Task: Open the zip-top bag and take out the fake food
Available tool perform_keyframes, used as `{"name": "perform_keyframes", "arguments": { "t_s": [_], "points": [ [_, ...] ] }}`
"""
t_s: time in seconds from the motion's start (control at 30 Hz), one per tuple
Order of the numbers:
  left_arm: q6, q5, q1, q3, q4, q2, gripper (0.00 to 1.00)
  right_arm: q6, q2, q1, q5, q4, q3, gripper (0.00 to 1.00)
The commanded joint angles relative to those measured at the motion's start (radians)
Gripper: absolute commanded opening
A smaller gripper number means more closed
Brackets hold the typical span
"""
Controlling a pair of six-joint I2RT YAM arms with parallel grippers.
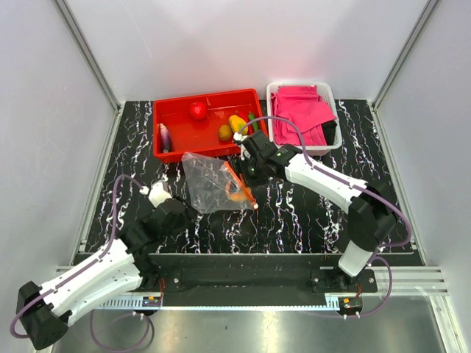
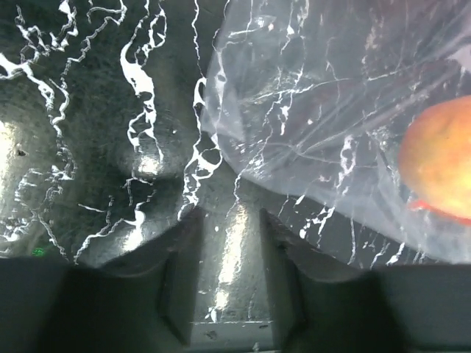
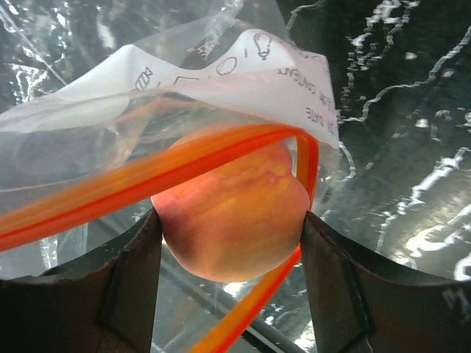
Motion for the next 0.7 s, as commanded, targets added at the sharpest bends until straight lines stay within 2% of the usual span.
{"name": "perform_keyframes", "arguments": {
  "t_s": [0.0,0.07,0.1,0.2,0.37,0.5,0.67],
  "points": [
    [0.041,0.024,0.005,0.011,0.010,-0.099,0.70,-0.074,-0.028,0.000,0.089,-0.051,0.032,0.00],
    [0.112,0.089,0.005,0.026,0.042,-0.133,0.93,-0.085,-0.024,0.002,0.048,-0.048,0.028,0.00],
    [0.133,0.105,0.008,0.038,0.050,-0.159,0.99,-0.089,-0.022,0.002,-0.018,-0.044,0.024,0.00],
    [0.168,0.135,0.039,0.142,0.015,-0.172,0.99,-0.092,-0.025,0.002,-0.135,-0.010,0.006,0.00],
    [0.165,0.089,0.134,0.317,-0.077,-0.109,0.99,-0.086,-0.047,0.002,-0.178,0.021,-0.028,0.00],
    [0.229,0.104,0.241,0.440,-0.093,0.053,0.99,-0.095,-0.068,0.000,-0.186,0.030,-0.040,0.00],
    [0.309,0.244,0.384,0.520,-0.099,0.228,0.99,-0.089,-0.087,0.000,-0.201,0.033,-0.037,0.00]
  ]
}}
